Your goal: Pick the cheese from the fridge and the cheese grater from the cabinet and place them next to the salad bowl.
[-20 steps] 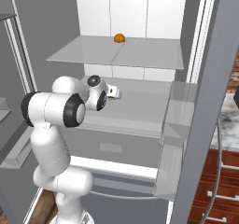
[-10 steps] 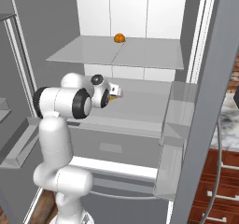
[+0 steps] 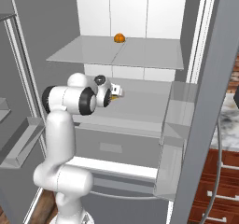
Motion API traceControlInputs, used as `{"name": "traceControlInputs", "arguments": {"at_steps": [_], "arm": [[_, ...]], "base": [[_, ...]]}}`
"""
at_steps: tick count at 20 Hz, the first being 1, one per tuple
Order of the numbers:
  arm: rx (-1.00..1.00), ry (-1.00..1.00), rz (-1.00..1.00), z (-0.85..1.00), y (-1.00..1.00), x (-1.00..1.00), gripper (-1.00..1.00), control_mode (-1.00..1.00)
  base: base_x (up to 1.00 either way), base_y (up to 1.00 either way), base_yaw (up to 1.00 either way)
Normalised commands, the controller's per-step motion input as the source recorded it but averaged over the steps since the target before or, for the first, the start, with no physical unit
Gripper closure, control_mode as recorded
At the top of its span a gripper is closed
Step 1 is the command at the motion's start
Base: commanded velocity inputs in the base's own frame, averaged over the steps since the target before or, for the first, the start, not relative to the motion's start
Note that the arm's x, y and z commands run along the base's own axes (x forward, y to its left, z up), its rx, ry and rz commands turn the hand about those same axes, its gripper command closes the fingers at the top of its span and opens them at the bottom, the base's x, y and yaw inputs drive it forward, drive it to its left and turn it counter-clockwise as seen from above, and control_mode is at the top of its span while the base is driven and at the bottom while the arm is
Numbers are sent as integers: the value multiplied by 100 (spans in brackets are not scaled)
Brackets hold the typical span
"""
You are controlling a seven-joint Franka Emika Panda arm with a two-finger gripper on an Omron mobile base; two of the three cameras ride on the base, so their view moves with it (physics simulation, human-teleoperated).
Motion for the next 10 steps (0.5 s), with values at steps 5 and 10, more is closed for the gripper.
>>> {"name": "traceControlInputs", "arguments": {"at_steps": [5, 10], "arm": [[1, 0, 0, -29, 0, 36, 100, -100], [3, 2, 0, -44, 0, 13, 100, -100]], "base": [[0, 0, 0], [0, 0, 0]]}}
